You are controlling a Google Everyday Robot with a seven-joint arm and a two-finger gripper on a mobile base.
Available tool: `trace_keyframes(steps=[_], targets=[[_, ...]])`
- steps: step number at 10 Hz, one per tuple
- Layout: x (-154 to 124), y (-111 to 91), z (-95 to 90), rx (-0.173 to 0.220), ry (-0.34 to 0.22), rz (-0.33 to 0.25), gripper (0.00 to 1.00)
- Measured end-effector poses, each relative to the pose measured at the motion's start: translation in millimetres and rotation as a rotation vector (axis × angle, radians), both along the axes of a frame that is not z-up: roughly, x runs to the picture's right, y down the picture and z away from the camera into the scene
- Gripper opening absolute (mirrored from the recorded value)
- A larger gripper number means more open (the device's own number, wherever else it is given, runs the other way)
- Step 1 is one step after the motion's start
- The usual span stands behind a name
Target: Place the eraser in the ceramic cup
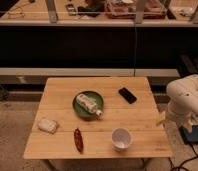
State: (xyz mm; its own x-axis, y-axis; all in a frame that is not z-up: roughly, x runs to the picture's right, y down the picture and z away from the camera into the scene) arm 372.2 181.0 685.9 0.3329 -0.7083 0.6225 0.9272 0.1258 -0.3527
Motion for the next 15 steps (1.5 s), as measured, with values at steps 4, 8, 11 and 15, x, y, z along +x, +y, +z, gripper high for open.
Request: trace_keyframes(steps=[4, 8, 11, 15], targets=[[-2.3, -9.3, 8.6, 0.013, -0.028, -0.044, 0.80], [-42.9, -69.9, 56.0, 0.154, -0.301, -0.231, 0.80], [-60.8, -95.6, 74.4, 0.217, -0.411, -0.290, 0.80], [-65.4, -114.6, 81.1, 0.301, -0.457, -0.347, 0.80]])
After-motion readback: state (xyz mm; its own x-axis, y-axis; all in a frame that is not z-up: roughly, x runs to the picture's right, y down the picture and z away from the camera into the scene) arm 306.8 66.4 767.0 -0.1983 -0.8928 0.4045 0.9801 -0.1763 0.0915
